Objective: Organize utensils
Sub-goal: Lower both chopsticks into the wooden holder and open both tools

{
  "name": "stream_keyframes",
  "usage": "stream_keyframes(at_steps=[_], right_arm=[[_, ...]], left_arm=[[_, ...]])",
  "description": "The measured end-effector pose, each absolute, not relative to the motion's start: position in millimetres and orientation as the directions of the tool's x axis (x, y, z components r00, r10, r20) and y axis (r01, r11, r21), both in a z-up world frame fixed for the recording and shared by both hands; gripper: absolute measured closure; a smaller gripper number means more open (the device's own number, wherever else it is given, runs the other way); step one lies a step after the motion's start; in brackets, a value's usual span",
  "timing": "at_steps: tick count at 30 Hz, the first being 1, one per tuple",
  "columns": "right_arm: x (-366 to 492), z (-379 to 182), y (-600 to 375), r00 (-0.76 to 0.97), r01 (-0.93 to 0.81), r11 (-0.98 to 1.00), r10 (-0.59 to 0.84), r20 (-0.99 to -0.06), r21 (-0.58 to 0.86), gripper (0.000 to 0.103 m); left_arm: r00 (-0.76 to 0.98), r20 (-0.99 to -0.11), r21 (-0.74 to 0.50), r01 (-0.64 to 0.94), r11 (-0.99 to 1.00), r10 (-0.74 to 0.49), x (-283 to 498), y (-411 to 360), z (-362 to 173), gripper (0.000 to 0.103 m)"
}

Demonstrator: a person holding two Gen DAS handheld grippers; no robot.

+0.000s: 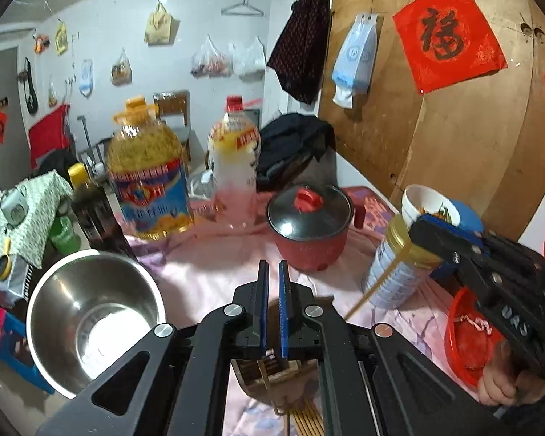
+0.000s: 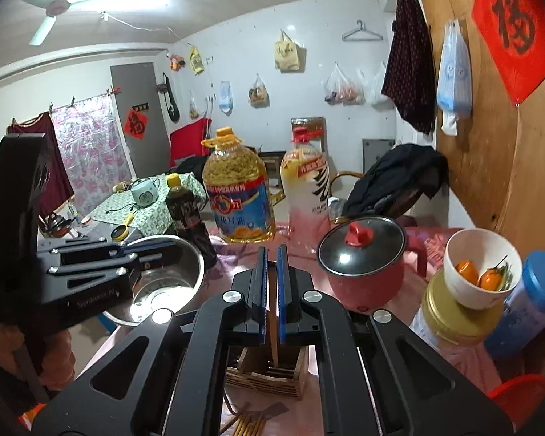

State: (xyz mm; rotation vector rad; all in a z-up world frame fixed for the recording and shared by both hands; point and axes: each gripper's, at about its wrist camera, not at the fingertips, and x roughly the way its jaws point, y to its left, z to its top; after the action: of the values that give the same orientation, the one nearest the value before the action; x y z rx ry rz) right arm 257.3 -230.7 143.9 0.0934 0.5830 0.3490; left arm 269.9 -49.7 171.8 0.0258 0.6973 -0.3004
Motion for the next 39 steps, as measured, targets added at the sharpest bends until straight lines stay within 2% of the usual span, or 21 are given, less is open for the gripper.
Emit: stream_keyframes(at_steps=[2, 3, 4, 10, 20, 23, 25, 27, 32, 39], right_arm=[[259.8, 138.0, -229.8, 0.769, -0.299, 0.935, 0.354, -0.533, 0.19, 0.097], [260.7, 135.8, -228.7, 0.765, -0.3, 0.934, 0.356, -0.536, 0.193, 0.097], [261.9, 134.2, -228.5, 0.763, -0.3, 0.934, 0.357, -0.539, 0.195, 0.097], [261.8, 132.6, -226.6, 0.76, -0.304, 0.93, 0.366, -0.537, 0.204, 0.097], [262.7, 128.4, -225.6, 0.749, -0.301, 0.931, 0.365, -0.553, 0.207, 0.097], [264.5, 126.7, -224.2, 0.744, -0.304, 0.93, 0.367, -0.558, 0.206, 0.097], [265.3, 124.8, -223.2, 0.741, -0.307, 0.93, 0.368, -0.561, 0.204, 0.097], [265.2, 123.3, -222.4, 0.738, -0.31, 0.929, 0.37, -0.564, 0.204, 0.097], [263.7, 127.3, -223.0, 0.744, -0.315, 0.929, 0.367, -0.558, 0.191, 0.097], [262.8, 140.0, -225.4, 0.762, -0.32, 0.929, 0.368, -0.532, 0.185, 0.097]], left_arm=[[0.703, -0.654, -0.087, 0.295, 0.952, -0.278, 268.1, -47.2, 162.2, 0.087], [0.697, -0.662, -0.084, 0.297, 0.951, -0.276, 266.4, -47.0, 157.6, 0.073], [0.696, -0.665, -0.077, 0.297, 0.952, -0.271, 263.8, -46.8, 155.0, 0.064], [0.651, -0.72, -0.043, 0.304, 0.952, -0.241, 256.0, -49.3, 113.4, 0.059], [0.608, -0.759, -0.07, 0.282, 0.957, -0.234, 276.2, -48.1, 72.9, 0.061], [0.592, -0.771, -0.082, 0.273, 0.959, -0.235, 283.5, -45.9, 63.1, 0.071], [0.579, -0.779, -0.098, 0.268, 0.959, -0.241, 288.2, -43.1, 58.6, 0.088], [0.57, -0.781, -0.117, 0.267, 0.956, -0.255, 290.9, -40.6, 57.2, 0.095], [0.633, -0.716, -0.139, 0.285, 0.948, -0.295, 276.5, -40.4, 107.8, 0.096], [0.778, -0.554, -0.081, 0.304, 0.949, -0.297, 256.5, -47.0, 202.0, 0.096]])
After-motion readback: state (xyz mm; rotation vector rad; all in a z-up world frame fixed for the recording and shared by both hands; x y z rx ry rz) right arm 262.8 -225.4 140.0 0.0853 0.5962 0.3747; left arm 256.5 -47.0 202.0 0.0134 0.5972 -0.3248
